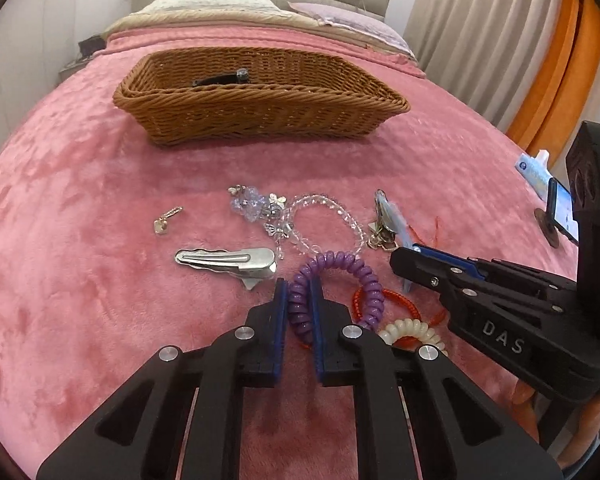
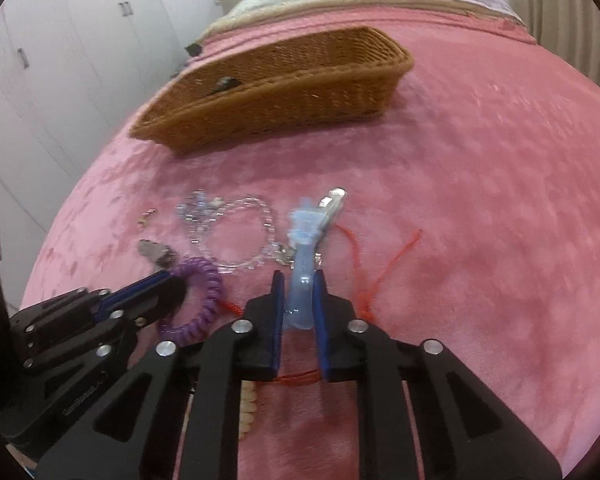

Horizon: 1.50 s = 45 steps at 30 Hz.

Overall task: Organize jewelry
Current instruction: 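Lower the purple coil into the basket with the left tool while the right tool releases the claw there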

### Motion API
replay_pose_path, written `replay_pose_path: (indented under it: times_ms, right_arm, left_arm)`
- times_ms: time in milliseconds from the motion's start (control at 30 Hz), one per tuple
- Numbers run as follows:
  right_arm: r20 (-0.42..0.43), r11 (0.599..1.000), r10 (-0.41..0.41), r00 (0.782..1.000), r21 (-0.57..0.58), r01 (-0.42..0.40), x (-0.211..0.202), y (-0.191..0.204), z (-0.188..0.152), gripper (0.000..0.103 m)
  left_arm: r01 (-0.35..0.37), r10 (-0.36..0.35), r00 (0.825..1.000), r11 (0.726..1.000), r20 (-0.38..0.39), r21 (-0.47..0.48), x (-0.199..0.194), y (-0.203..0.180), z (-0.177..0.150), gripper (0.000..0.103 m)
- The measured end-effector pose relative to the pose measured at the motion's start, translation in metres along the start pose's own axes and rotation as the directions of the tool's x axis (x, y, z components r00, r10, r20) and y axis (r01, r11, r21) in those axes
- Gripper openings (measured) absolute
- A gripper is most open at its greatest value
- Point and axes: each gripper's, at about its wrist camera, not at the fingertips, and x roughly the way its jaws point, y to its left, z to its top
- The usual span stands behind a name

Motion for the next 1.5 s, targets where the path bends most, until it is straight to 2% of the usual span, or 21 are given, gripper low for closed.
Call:
replay_pose_path:
  times_ms: [267, 567, 700, 800, 900, 1033, 1133, 1267, 1433, 1500]
  right_arm:
    - [0.071, 0.997, 0.081, 0.994, -0.018, -0.080, -0.014, 0.001, 0.000, 0.011]
    - [0.147, 0.994, 0.104, 0.984, -0.052, -0.098, -0.041, 0.006, 0.017, 0.011]
    - [0.183, 0.991, 0.126, 0.975, -0.072, -0.115, -0.054, 0.007, 0.039, 0.011]
    - [0.175, 0.987, 0.162, 0.971, -0.052, -0.155, -0.060, 0.004, 0.063, 0.011]
    - [0.190, 0.982, 0.187, 0.964, -0.055, -0.180, -0.066, 0.005, 0.089, 0.011]
    - [0.253, 0.990, 0.128, 0.959, -0.087, -0.109, -0.068, 0.009, 0.119, 0.011]
    - [0.269, 0.992, 0.118, 0.956, -0.084, -0.098, -0.054, 0.008, 0.149, 0.011]
    - [0.259, 0.994, 0.075, 0.963, -0.094, -0.053, -0.021, 0.006, 0.178, 0.011]
    - [0.185, 0.995, 0.038, 0.982, -0.101, -0.019, 0.032, -0.004, 0.201, 0.011]
    - [0.144, 0.996, 0.049, 0.988, -0.079, -0.037, 0.050, -0.010, 0.205, 0.011]
  left_arm:
    - [0.051, -0.048, 0.992, 0.998, 0.118, -0.024, -0.025, 0.007, -0.002, 0.008]
    - [0.064, -0.045, 0.973, 0.995, 0.228, -0.078, -0.053, 0.017, 0.007, 0.008]
    - [0.046, -0.018, 0.959, 0.995, 0.283, -0.092, -0.072, 0.019, 0.024, 0.008]
    - [0.031, -0.001, 0.950, 0.995, 0.312, -0.093, -0.082, 0.023, 0.040, 0.008]
    - [0.006, 0.025, 0.942, 0.996, 0.334, -0.091, -0.085, 0.027, 0.067, 0.009]
    - [-0.004, 0.038, 0.933, 0.995, 0.357, -0.095, -0.079, 0.031, 0.107, 0.009]
    - [-0.005, 0.045, 0.930, 0.994, 0.364, -0.111, -0.068, 0.037, 0.131, 0.009]
    - [-0.014, 0.062, 0.932, 0.991, 0.358, -0.137, -0.045, 0.044, 0.159, 0.009]
    - [-0.054, 0.109, 0.941, 0.983, 0.322, -0.174, -0.005, 0.054, 0.182, 0.009]
    - [-0.078, 0.134, 0.945, 0.978, 0.299, -0.192, 0.009, 0.061, 0.183, 0.009]
